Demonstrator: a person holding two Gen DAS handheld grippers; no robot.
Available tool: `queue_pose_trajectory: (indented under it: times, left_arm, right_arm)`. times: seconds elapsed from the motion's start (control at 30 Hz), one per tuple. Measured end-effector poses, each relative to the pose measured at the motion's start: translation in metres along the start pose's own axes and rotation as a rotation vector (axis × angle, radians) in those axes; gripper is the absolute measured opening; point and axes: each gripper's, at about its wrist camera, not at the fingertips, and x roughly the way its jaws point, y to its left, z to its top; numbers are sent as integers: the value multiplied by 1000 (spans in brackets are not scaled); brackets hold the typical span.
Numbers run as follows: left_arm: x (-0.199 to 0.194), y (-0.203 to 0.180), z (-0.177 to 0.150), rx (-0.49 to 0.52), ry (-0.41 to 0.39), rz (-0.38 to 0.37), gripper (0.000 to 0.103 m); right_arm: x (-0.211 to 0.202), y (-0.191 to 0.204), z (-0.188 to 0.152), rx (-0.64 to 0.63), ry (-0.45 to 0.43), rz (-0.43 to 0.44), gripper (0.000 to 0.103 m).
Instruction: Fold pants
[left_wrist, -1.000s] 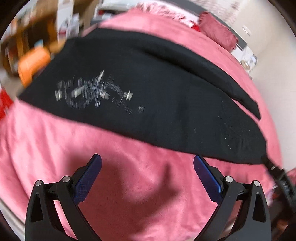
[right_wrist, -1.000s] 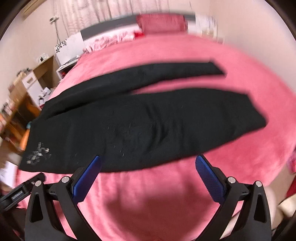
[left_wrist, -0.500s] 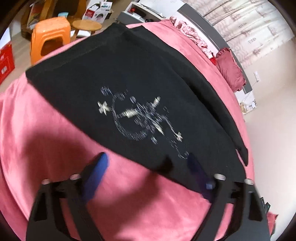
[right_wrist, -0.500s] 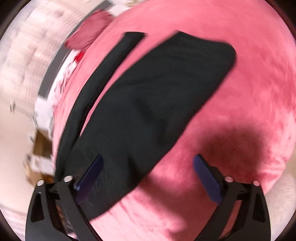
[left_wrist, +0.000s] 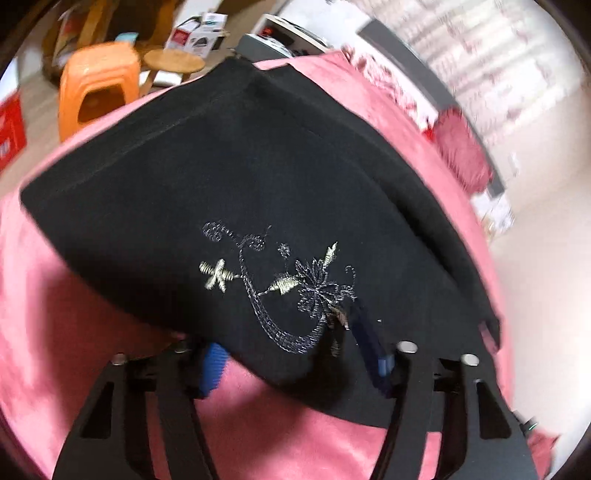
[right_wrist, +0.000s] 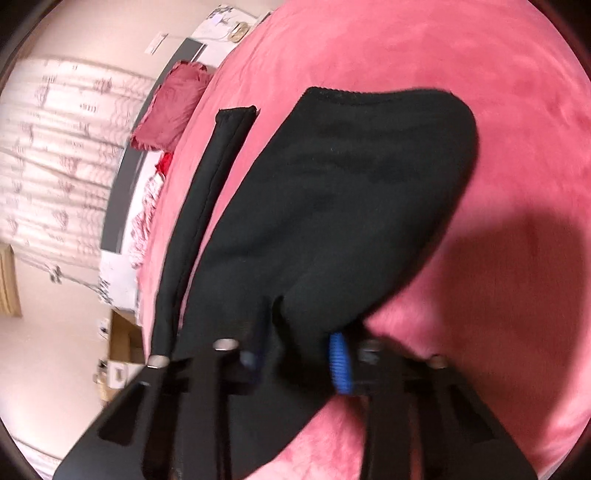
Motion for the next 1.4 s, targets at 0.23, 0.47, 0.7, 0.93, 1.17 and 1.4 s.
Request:
queue_pose_trajectory:
  times: [0.23,0.47,0.7,0.93,1.17,1.4]
  left_arm:
    - [-18,-4,8,54,25,-5,11]
    - [-63,-10,-5,99,63,-31,10]
    - [-65,18,-52,90,195,15,10]
    - [-64,42,-53,15,218,-31,26]
    - [-116,93,-30,-151,-24,163,49]
    - [-125,104,15,-209,-136,221,70]
  right_arm:
    - [-23,20,4,-109,-40,-18,10]
    - [-49,34,14,-188,-70,-39,10]
    - [-56,-2,-1,-205,-20,-172,10]
    - [-49,-11,-6,-184,-45,-281,27]
    - [-67,47,-18,-349,-286,-453,61]
    - [4,124,-74,-717,-164,-343,72]
